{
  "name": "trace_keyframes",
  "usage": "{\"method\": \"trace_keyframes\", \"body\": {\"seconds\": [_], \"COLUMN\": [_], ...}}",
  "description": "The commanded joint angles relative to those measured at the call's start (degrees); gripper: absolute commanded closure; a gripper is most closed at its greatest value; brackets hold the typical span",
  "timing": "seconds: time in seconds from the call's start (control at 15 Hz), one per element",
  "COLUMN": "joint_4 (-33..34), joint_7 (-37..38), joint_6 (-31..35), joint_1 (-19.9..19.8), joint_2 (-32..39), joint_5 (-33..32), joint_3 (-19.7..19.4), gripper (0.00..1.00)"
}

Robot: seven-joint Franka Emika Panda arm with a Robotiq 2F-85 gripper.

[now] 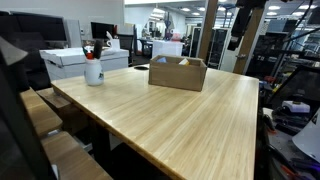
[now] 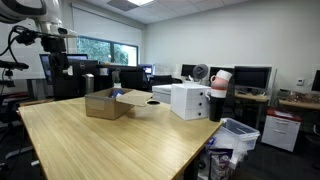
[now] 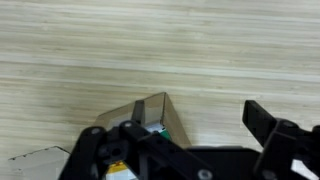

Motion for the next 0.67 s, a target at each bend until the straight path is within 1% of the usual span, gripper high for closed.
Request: {"method": "trace_keyframes", "body": {"seconds": [0.0,0.13,0.6], "joint_4": [-0.2,-0.1,1.8], "joint_7": [3.7,5.1,8.3], "joint_6": [2.0,2.6,4.4], "joint_1": [-1.3,-1.4,-1.7], "joint_2": [2.0,3.2,9.1], "joint_5": [-3.5,-5.2,-8.2], "joint_3": [2.5,3.1,3.5], "gripper": [0.00,0.00,0.00]}}
